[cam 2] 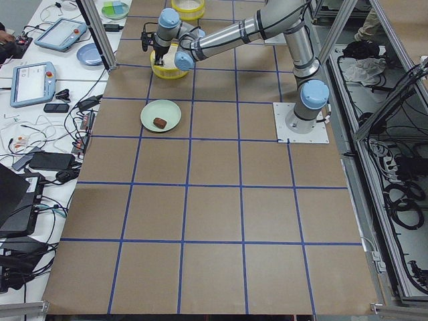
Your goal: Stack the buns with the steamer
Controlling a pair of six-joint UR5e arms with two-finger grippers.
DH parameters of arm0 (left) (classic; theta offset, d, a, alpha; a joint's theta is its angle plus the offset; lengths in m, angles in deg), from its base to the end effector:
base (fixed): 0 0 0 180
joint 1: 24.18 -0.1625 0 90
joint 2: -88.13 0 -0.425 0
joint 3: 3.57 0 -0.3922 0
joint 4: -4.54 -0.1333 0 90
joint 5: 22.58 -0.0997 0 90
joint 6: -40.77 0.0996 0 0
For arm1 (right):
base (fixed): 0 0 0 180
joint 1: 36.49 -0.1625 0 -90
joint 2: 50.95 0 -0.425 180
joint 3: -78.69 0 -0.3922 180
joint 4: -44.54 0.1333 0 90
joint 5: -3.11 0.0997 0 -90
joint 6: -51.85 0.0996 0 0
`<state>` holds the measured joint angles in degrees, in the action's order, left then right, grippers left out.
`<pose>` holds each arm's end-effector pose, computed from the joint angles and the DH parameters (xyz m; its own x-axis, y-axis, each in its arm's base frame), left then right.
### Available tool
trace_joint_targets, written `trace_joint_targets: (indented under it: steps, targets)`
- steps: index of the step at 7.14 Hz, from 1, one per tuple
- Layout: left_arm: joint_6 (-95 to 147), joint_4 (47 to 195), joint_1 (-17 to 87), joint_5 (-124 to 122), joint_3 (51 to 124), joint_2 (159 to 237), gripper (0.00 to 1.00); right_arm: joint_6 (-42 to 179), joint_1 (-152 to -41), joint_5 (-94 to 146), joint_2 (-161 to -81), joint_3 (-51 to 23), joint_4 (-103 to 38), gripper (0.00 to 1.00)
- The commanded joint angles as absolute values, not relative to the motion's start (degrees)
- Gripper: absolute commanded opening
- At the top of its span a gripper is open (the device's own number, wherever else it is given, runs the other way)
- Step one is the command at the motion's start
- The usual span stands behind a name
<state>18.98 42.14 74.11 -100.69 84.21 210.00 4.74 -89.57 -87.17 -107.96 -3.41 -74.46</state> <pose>-0.2524 -0.6654 0.2781 -0.9378 -0.1345 0.3200 -0.2317 0.9290 -0.2886 -0.3100 -0.6337 0.2601 -0.9831 -0.1754 0.0533 -0.1777 0.9831 -0.0428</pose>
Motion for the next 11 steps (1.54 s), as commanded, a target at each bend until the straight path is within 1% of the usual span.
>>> trace_joint_targets:
  steps: [1, 2, 3, 4, 5, 6, 7, 8, 9, 10, 11]
  targets:
    - [15.03, 40.76, 76.18, -95.89, 84.58, 212.92, 0.18, 4.65, -89.13, -83.41, -107.29, -3.93, -74.47, 0.87]
    - [14.93, 40.58, 76.62, -95.96, 84.58, 213.46, 0.79, 4.91, -89.13, -82.86, -106.86, -4.02, -74.55, 0.84]
    - [15.1, 40.84, 76.63, -95.96, 84.67, 213.46, 1.0, 4.65, -89.05, -83.02, -106.42, -4.02, -74.55, 0.71]
    - [15.8, 41.01, 76.54, -95.96, 84.58, 213.38, 1.0, 4.65, -89.05, -82.94, -106.15, -4.02, -74.55, 0.65]
    - [15.89, 41.02, 76.63, -96.05, 84.58, 213.29, 1.0, 4.65, -89.05, -82.94, -105.71, -4.02, -74.81, 0.65]
    - [15.98, 41.02, 76.63, -96.23, 84.58, 213.29, 1.0, 4.65, -89.05, -83.37, -105.36, -4.11, -74.9, 0.59]
    - [16.33, 41.1, 76.54, -96.4, 84.41, 213.29, 1.0, 4.65, -89.05, -83.73, -104.49, -4.11, -74.9, 0.47]
    - [17.64, 41.19, 76.54, -96.58, 84.41, 213.03, 1.0, 4.56, -89.05, -83.82, -104.39, -4.11, -74.99, 0.31]
    - [17.83, 41.28, 76.54, -96.58, 84.15, 212.85, 1.0, 4.56, -89.05, -83.9, -104.39, -4.11, -74.99, 0.06]
    - [21.66, 43.54, 76.1, -98.41, 83.88, 211.54, 1.0, 4.65, -89.05, -83.91, -104.48, -4.11, -74.99, 0.0]
    - [29.09, 47.74, 74.53, -104.17, 83.36, 210.14, 1.0, 4.91, -89.05, -83.91, -104.83, -4.02, -74.91, 0.0]
